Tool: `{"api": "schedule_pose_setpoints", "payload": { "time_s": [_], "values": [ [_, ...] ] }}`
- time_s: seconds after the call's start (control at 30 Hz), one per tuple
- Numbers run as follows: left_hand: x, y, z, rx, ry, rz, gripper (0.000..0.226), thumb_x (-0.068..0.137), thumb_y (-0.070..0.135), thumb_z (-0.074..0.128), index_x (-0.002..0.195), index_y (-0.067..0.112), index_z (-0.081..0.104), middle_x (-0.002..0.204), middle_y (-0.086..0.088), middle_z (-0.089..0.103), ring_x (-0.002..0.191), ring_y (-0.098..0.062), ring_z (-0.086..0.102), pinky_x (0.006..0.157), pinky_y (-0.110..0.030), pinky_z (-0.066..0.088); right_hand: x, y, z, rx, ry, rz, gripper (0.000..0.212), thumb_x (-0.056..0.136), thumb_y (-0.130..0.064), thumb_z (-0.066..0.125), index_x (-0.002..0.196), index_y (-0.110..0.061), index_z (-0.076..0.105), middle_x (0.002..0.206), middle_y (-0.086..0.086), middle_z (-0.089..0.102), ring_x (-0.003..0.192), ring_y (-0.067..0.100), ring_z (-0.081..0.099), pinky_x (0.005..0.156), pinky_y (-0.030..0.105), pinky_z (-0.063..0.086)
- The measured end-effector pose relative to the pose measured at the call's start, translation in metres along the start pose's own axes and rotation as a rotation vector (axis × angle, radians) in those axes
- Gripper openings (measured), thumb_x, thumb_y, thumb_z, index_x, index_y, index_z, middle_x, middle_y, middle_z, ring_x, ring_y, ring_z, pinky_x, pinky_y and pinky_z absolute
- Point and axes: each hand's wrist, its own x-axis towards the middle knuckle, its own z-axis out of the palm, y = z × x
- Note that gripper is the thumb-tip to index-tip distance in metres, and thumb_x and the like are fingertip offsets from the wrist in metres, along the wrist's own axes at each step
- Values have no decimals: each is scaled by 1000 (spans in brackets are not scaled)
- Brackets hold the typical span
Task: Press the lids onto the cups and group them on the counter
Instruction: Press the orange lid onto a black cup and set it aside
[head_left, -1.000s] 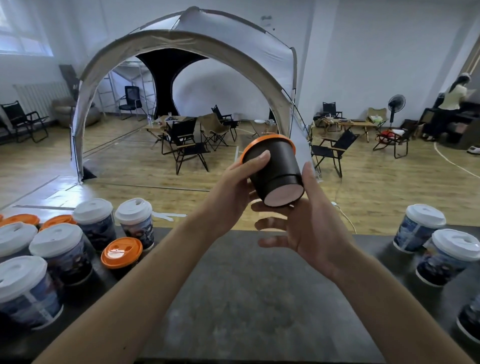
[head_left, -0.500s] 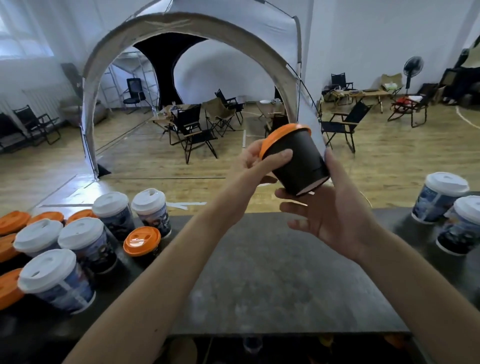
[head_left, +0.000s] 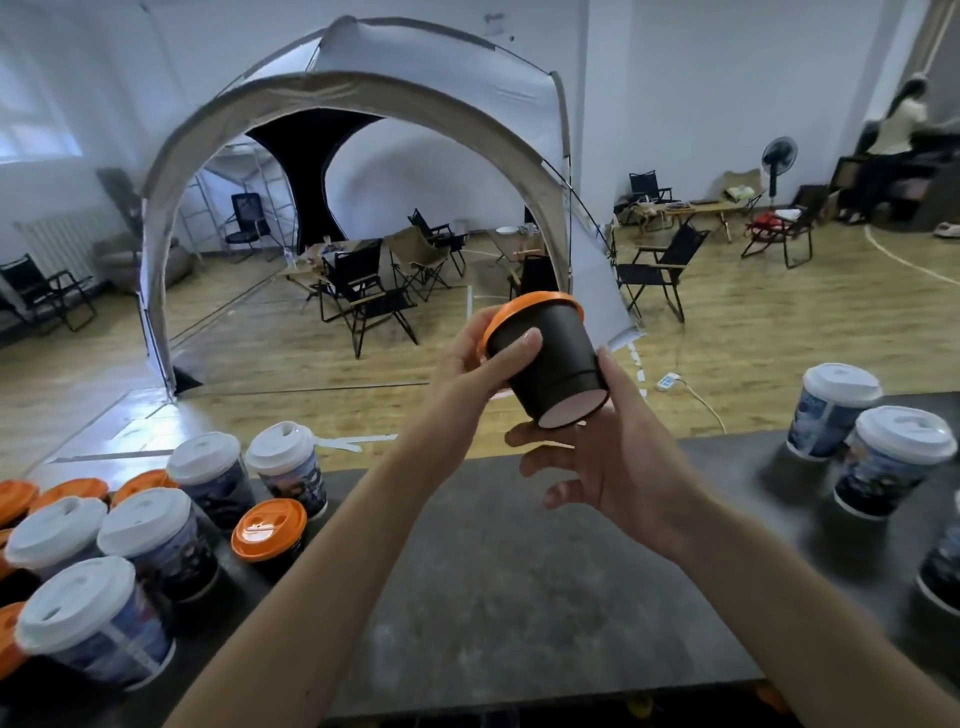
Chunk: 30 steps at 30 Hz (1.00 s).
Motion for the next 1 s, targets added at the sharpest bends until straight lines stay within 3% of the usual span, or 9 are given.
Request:
{"api": "schedule_pose_setpoints", "payload": {
  "time_s": [0.07, 0.13, 0.23, 0.4, 0.57, 0.73, 0.83, 0.9, 1.0],
  "values": [
    [-3, -2, 5, 87, 75, 47, 44, 88, 42, 70, 124, 17, 63, 108, -2, 70, 103, -16, 68, 88, -29, 54, 2, 1, 0, -54, 39, -43, 77, 91, -74, 37, 128, -12, 65, 101, 16, 71, 75, 26, 70, 52, 35, 56],
    [-3, -5, 5, 61, 37, 27, 45, 89, 42, 70, 127, 21, 61, 115, -2, 69, 108, -17, 67, 90, -31, 54, 2, 2, 1, -73, 59, -57, 74, 90, -71, 44, 129, -11, 63, 99, 15, 71, 75, 25, 69, 53, 36, 57],
    [-4, -3, 2, -73, -41, -38, 50, 85, 32, 77, 131, 24, 59, 121, -7, 68, 111, -26, 67, 90, -34, 55, 0, 2, 1, -1, 13, 4, 69, 100, -65, 36, 129, -8, 63, 103, 19, 72, 71, 23, 67, 52, 34, 55],
    [-6, 0, 1, 70, -1, 53, 54, 81, 29, 80, 130, 27, 60, 114, 2, 70, 106, -19, 69, 87, -33, 57, 0, 5, 0, 12, 27, 16, 72, 102, -63, 31, 128, -4, 63, 94, 17, 70, 71, 24, 66, 49, 35, 54],
    [-7, 3, -5, -161, -103, -18, 64, 84, 16, 74, 143, 15, 48, 116, -9, 67, 103, -25, 67, 81, -31, 56, 0, 0, 4, 92, -19, 60, 76, 104, -62, 23, 127, -2, 64, 87, 14, 69, 70, 22, 64, 45, 31, 50],
    [-8, 3, -6, 16, -80, 11, 66, 79, 37, 78, 138, 21, 54, 119, -4, 70, 109, -21, 69, 87, -29, 55, 0, -2, 2, -7, 35, 1, 70, 100, -68, 31, 123, -12, 68, 93, 14, 71, 77, 21, 68, 49, 34, 53],
    [-9, 4, -3, -197, -130, -61, 53, 92, 28, 67, 138, 8, 53, 120, -13, 67, 110, -28, 65, 84, -34, 55, -2, -3, 8, 100, -49, 48, 70, 101, -66, 27, 117, -13, 69, 90, 10, 72, 75, 18, 68, 47, 29, 52],
    [-8, 3, -3, -262, -131, -88, 51, 88, 29, 71, 131, 5, 59, 114, -16, 69, 106, -31, 66, 84, -36, 55, -3, 0, 9, 120, -68, 69, 71, 102, -66, 25, 115, -11, 69, 89, 9, 71, 75, 19, 68, 47, 29, 52],
    [-7, -1, -4, -109, -33, -72, 62, 77, 39, 80, 129, 10, 62, 115, -13, 72, 111, -29, 68, 98, -41, 54, -1, 5, 7, 33, -4, 30, 71, 101, -66, 29, 119, -10, 68, 91, 12, 71, 76, 21, 67, 49, 32, 52]
  ]
}}
